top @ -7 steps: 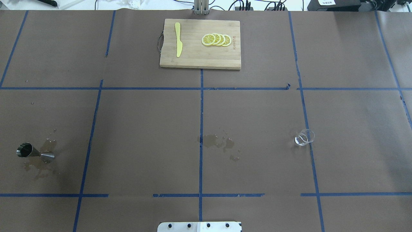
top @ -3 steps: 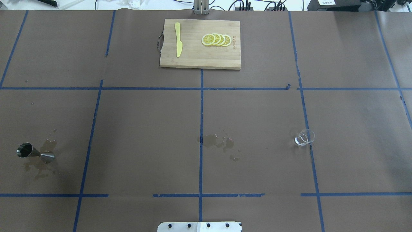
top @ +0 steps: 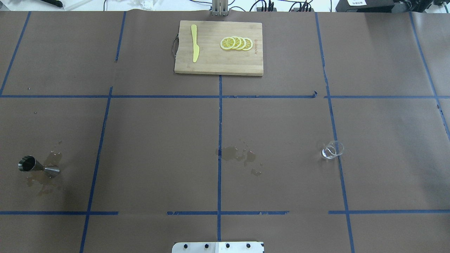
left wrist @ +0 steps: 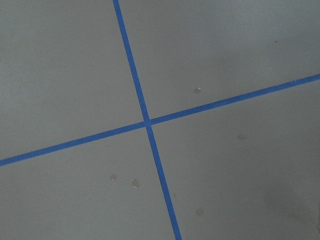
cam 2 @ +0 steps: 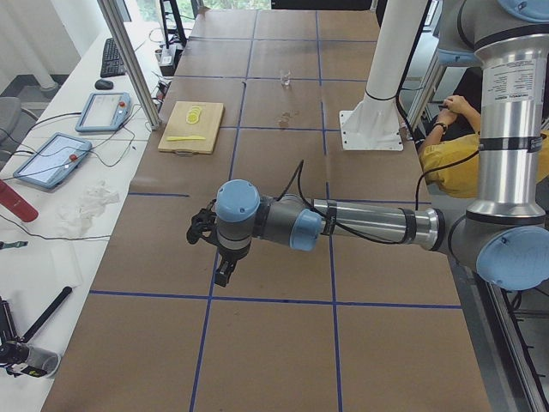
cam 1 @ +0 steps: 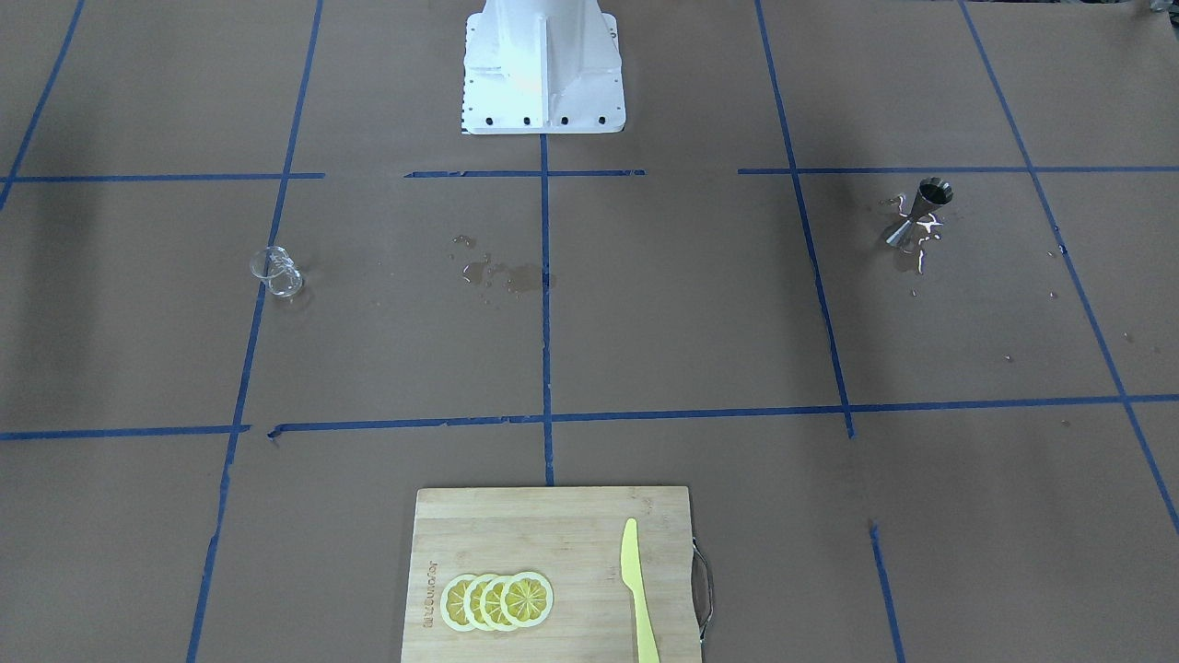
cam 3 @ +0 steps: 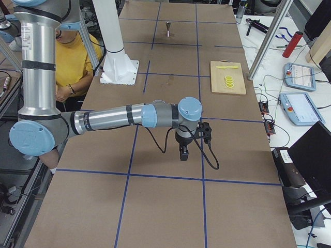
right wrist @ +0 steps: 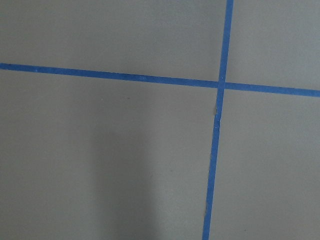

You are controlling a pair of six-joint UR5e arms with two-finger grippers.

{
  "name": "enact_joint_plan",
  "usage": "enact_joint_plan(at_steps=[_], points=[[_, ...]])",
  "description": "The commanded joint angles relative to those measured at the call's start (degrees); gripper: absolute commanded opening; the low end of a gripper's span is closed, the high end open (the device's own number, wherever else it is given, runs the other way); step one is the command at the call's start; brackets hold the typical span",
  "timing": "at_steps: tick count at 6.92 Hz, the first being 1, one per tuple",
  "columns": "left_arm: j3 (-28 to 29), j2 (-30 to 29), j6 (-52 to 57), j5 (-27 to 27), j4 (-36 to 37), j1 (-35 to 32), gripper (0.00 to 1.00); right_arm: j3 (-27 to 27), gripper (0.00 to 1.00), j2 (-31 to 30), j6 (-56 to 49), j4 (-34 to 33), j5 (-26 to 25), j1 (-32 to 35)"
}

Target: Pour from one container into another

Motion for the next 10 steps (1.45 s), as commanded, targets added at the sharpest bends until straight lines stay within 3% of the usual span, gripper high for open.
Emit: enact_joint_plan(at_steps=[1,5,7,10], points=[[0.4,0.0,0.4,0.0,-0.4,0.0,1.00,0.9,1.00,0.8,-0.7,0.0,0.2,0.0],[0.5,1.6,0.3,1.1,0.3,0.3,1.00,0.9,1.00,2.3,-0.8,-0.7,-0.1,0.0],[-2.4,1.2,0.3,1.9,11.8,0.4,1.00,0.9,1.00,1.8,-0.8,-0.8,-0.3,0.0],[-3.5,3.0,0.4,1.7,14.0,0.4,1.00,0.1,1.00,1.6,-3.3,-1.0,-1.1,-1.0]])
